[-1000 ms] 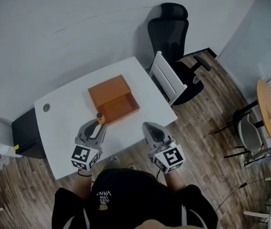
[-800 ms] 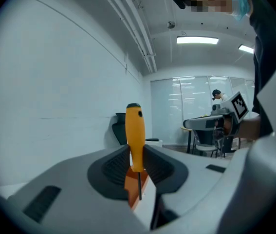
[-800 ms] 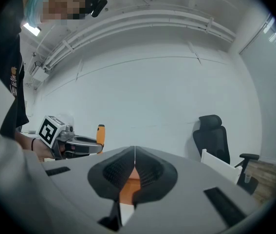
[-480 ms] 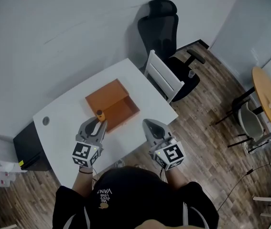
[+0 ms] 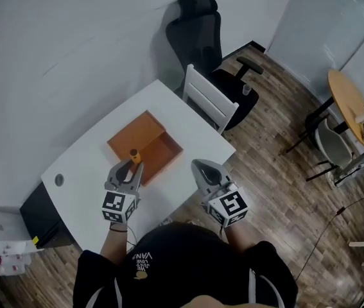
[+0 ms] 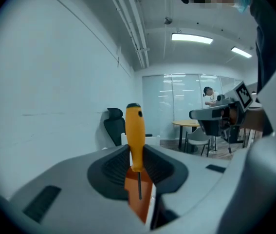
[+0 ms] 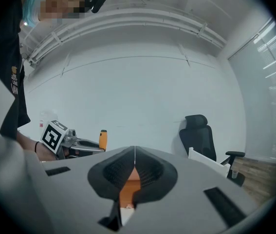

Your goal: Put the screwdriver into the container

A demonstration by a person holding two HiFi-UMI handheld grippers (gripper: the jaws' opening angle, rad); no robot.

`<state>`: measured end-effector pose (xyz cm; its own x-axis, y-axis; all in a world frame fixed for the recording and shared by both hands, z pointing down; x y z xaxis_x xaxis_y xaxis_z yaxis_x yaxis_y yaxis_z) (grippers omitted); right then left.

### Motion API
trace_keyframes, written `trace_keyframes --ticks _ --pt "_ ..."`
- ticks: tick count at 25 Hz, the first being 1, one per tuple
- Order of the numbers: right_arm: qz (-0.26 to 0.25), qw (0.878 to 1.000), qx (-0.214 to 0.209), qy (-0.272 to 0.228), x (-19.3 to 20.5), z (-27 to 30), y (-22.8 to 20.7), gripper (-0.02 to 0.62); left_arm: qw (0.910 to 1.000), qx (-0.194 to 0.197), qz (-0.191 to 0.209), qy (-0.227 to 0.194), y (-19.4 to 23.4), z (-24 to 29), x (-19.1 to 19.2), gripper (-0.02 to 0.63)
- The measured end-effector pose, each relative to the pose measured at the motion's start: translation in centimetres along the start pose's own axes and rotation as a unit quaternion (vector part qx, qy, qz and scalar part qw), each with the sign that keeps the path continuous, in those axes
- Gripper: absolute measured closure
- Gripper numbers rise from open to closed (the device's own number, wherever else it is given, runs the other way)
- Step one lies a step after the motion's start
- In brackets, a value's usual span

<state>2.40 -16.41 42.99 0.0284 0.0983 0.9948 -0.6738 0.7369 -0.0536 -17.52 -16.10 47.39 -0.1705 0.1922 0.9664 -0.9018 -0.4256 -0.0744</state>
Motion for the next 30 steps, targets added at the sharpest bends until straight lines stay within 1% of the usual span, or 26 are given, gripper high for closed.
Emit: trace_keyframes --ticks 7,15,19,30 --pt "0.003 1.000 0.015 0.009 0.3 0.6 -0.4 0.583 0.9997 0.005 0.000 0.024 1.0 1.8 2.2 0.517" --pt "0.007 0.999 0.025 0.022 0.9 0.8 -0.6 0.583 0.9985 0.007 -0.016 0.052 1.5 3.1 4.8 0.517" --pt "0.011 0.999 0.034 0.030 1.4 0.7 -0.9 0.583 0.9975 0.009 -0.013 0.068 1.7 3.9 6.1 0.517" --pt "0.023 0.997 0.052 0.047 2.6 0.1 -1.5 0.583 0.9933 0.029 -0.025 0.109 0.9 6.2 9.3 0.517"
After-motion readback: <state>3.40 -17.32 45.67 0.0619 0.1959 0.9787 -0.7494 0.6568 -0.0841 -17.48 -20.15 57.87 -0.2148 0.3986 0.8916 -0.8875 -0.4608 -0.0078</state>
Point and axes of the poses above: the fingertips, and each gripper's own axes: z forward along the fingers, y to its left, x out of its underside, the point moved 3 cm from there along -z, backward along the fingers
